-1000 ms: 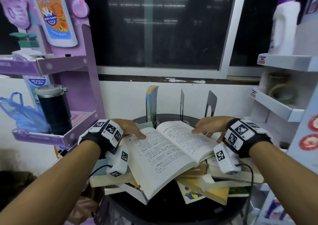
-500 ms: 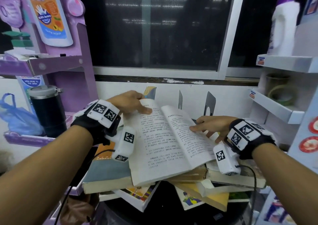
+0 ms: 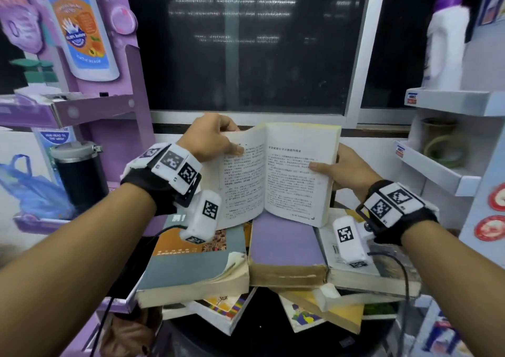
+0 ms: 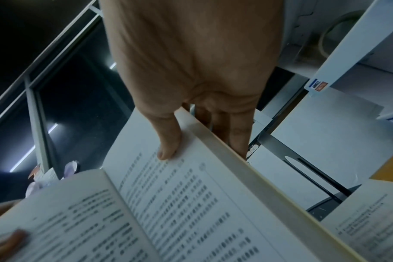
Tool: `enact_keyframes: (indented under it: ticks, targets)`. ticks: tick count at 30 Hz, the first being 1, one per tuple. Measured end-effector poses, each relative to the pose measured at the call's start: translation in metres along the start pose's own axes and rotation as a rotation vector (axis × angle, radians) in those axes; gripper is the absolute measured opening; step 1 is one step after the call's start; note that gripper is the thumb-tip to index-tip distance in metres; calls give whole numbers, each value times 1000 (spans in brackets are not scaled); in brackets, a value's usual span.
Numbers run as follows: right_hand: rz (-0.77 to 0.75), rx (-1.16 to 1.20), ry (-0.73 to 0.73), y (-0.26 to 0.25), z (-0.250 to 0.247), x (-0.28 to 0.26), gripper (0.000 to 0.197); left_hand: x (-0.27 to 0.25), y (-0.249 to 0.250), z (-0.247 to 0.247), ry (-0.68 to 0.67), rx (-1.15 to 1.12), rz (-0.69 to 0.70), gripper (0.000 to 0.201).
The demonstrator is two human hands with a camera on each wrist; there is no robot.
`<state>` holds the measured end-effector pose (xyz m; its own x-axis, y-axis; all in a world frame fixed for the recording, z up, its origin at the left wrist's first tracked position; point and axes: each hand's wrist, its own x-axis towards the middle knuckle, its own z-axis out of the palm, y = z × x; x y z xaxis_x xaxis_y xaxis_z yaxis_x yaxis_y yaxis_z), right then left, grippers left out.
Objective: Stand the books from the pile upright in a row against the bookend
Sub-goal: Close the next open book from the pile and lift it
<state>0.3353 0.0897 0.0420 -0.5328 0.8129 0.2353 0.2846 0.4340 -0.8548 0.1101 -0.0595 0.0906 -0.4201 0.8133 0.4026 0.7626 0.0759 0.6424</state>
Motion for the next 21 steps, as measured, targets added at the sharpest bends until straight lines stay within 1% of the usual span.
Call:
enact_keyframes:
  ticks: [3,6,8,9,11,14,17,21]
  targets:
    - [-68,-42,47,0,6,-4,35,-4,-12,6,88,-38,-2,17]
    - [-99,-69,56,-2,8,-8,37,-8,-19,10,212,-120,6,23]
    - [-123,-76,62,-2,10,-9,37,-11,-27,13,302,-236,-23,28]
    - [-137,-79,68,-3,12,-10,36,-13,-32,15,317,-313,-55,30]
    - [-165,-87,73,-6,17,-13,35,-19,-40,21,277,-441,-118,27]
    - [-198,-110,53,-15,27,-14,40,-26,-39,32,182,-538,-117,17]
    - [-267,-193,32,-28,41,-16,43,-28,-30,35,120,-599,-95,20]
    - [-306,-168,-12,-39,56,-17,52,-30,-23,32,31,-615,-78,24]
